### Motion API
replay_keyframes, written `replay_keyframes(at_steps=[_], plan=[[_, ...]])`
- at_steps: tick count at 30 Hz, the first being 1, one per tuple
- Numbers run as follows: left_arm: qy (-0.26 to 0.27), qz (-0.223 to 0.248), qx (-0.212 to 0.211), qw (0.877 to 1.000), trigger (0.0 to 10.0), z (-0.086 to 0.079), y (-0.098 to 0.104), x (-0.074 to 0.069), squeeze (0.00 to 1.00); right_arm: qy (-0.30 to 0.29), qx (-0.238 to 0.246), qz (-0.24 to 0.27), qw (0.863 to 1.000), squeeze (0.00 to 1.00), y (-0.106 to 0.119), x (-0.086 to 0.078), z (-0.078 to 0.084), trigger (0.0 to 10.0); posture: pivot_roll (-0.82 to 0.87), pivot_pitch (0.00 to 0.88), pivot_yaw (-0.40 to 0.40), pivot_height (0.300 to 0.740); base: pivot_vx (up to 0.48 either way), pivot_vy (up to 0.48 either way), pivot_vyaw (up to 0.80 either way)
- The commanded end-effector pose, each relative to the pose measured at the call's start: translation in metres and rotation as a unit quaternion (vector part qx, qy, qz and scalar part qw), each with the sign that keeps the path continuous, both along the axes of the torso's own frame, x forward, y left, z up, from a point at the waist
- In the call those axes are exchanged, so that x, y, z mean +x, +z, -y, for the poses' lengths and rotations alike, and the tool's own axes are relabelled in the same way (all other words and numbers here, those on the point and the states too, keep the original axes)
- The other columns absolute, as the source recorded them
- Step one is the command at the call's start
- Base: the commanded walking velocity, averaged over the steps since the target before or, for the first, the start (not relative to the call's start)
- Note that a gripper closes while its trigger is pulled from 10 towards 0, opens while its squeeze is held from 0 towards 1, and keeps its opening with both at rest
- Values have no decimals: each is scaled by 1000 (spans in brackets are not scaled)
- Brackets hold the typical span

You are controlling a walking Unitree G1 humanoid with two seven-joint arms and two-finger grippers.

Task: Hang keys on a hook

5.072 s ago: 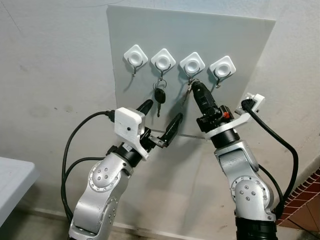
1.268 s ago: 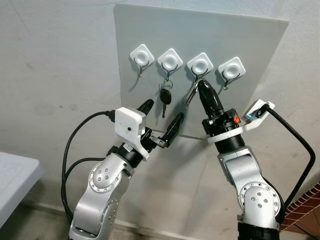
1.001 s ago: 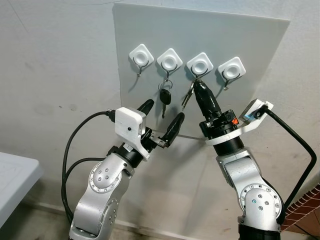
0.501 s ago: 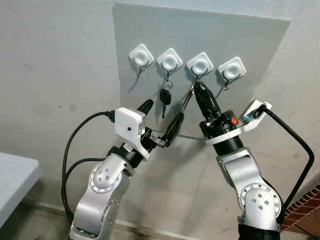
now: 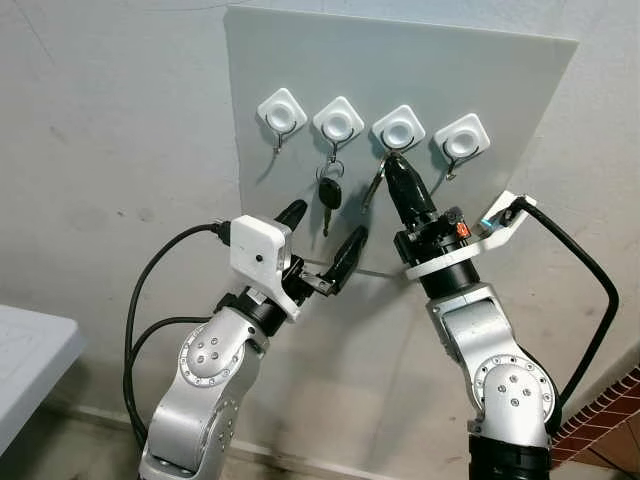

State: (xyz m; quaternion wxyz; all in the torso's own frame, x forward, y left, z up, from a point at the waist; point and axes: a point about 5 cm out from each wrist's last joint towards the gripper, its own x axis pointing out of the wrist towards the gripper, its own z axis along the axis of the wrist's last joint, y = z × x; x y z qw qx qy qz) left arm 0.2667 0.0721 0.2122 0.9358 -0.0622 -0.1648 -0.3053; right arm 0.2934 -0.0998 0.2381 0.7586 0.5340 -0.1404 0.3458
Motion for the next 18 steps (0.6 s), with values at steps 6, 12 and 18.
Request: replay_keyframes(at_steps=[6,12,18], plan=[[-3,4,-5,1000,10000,1,4,-3,0,-12,5,-16,1000,0,-5,2,5,10000,67,0,-47,740,0,0,0],[-4,4,-5,1000,10000,1,4,-3,0,-7,8,-5,1000,0,-12,-5,7,10000,64,0,-46,740,0,0,0],[-5,3,-4,1000,10000,1,3,-3,0,-7,-2,2,1000,0,-12,-7,6,10000,61,0,-44,740,0,0,0]])
